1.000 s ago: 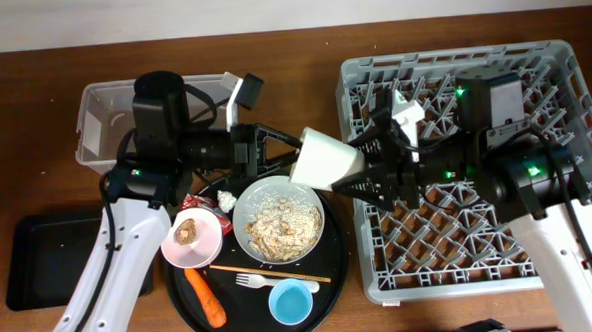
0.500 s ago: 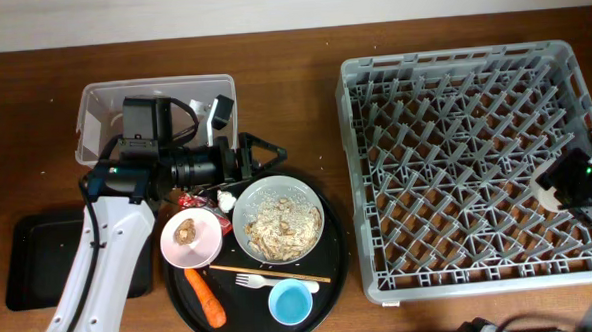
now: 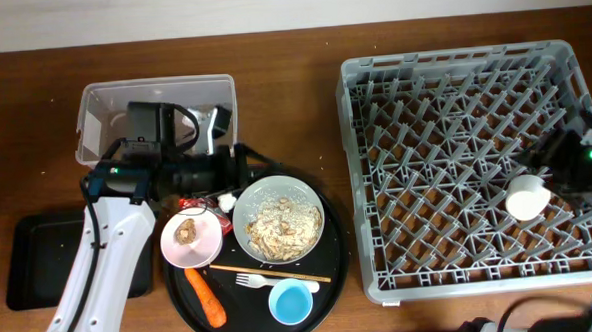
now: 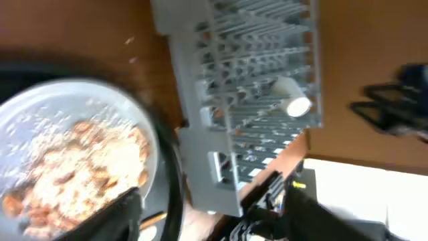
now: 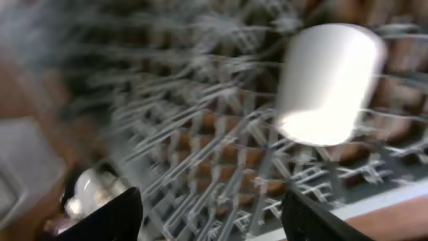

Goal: Sort waste into correct bins and load items into the dishwasher rack

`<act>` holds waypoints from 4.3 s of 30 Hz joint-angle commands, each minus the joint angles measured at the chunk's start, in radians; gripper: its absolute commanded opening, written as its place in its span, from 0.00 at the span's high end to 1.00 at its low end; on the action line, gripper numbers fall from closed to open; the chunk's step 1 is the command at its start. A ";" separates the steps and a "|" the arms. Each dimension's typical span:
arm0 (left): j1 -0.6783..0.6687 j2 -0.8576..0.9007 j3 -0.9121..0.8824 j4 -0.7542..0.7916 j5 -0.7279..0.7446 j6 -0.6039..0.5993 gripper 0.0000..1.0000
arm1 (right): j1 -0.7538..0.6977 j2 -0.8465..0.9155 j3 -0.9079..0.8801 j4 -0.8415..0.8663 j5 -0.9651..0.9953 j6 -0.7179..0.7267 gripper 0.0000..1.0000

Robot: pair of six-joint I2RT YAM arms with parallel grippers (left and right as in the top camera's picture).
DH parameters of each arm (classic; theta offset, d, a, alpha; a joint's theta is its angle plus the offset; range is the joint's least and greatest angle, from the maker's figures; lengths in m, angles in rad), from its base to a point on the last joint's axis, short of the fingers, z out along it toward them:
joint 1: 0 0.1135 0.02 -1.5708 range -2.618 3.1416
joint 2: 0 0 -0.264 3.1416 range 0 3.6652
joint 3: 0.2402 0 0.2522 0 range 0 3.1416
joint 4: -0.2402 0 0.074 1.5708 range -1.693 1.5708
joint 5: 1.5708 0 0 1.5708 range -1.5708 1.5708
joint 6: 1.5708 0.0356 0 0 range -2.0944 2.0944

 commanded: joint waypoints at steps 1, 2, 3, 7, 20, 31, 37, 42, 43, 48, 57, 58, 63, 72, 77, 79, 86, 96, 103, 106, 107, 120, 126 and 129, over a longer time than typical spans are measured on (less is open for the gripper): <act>-0.038 -0.044 -0.001 -0.204 -0.297 0.016 0.41 | 0.185 -0.148 0.022 0.013 -0.134 -0.109 0.23; -0.088 -0.056 -0.002 -0.301 -0.408 0.011 0.41 | 0.251 -0.180 0.022 0.024 -0.132 -0.085 0.21; -0.176 -0.065 -0.002 -0.421 -0.532 -0.034 0.41 | 0.333 -0.200 0.022 0.023 -0.122 -0.057 0.19; -0.622 -0.066 -0.139 -0.484 -0.718 -0.303 0.40 | 0.428 -0.182 0.017 0.006 -0.073 -0.057 0.18; -0.460 -0.159 -0.158 -0.399 -0.719 -0.354 0.99 | 0.428 -0.182 0.016 -0.010 0.019 -0.061 0.13; 0.122 -0.156 0.006 -0.016 0.592 0.194 0.99 | 0.869 -0.164 0.016 0.314 -0.647 -0.348 0.16; 0.120 -0.156 0.006 -0.006 0.606 0.196 0.99 | 1.053 -0.075 0.016 0.536 -0.692 -0.296 0.17; 0.120 -0.156 0.006 0.002 0.562 0.196 0.99 | 1.085 -0.074 0.016 0.544 -0.700 -0.322 0.41; 0.120 -0.156 0.006 0.002 0.552 0.196 0.99 | 1.085 -0.089 0.016 0.544 -0.699 -0.322 0.42; 0.120 -0.156 0.006 0.001 0.553 0.196 0.99 | 1.085 -0.111 0.016 0.610 -0.699 -0.333 0.23; 0.138 -0.156 0.006 0.016 0.537 0.195 0.08 | 0.919 -0.214 0.016 0.526 -0.510 -0.200 0.43; 0.150 -0.156 0.006 0.023 0.537 0.195 0.05 | 0.813 -0.241 0.016 0.440 -0.397 -0.154 0.43; 0.151 -0.156 0.006 0.024 0.534 0.195 0.05 | 0.209 -0.199 0.016 0.149 -0.046 -0.029 0.42; 0.150 -0.156 0.006 0.023 0.504 0.195 0.05 | -0.220 0.153 0.016 0.218 0.312 0.316 0.43; 0.148 -0.156 0.006 0.022 0.454 0.196 0.04 | -0.220 0.178 0.016 0.220 0.409 0.386 0.42; 0.148 -0.156 0.006 0.022 0.454 0.196 0.04 | -0.220 0.214 0.016 0.214 0.405 0.386 0.35; 0.148 -0.157 0.006 0.015 0.436 0.195 0.01 | -0.217 0.190 0.107 0.198 0.024 0.296 0.13; -0.068 -0.188 -0.048 -0.490 -0.779 -0.080 0.11 | 0.526 -0.212 0.208 -0.019 -0.039 0.067 0.24; -0.068 -0.187 -0.420 -0.063 -0.834 -0.033 0.39 | 0.653 -0.116 0.208 -0.019 0.040 0.080 0.30; -0.071 -0.178 -0.503 0.055 -0.819 0.028 0.44 | 0.653 -0.116 0.209 -0.019 0.040 0.077 0.30; -0.071 -0.169 -0.503 0.076 -0.810 0.041 0.47 | 0.653 -0.116 0.209 -0.019 0.040 0.077 0.30; -0.084 -0.119 -0.264 -0.087 -0.729 0.038 0.99 | 0.653 -0.116 0.209 -0.019 0.040 0.077 0.30; 0.365 -0.249 -0.241 -0.090 -0.564 0.077 1.00 | 0.653 -0.116 0.209 -0.024 0.069 0.077 0.30; 0.794 -0.238 -0.260 -0.049 -0.133 0.312 0.99 | 0.653 -0.116 0.209 -0.032 0.070 0.077 0.30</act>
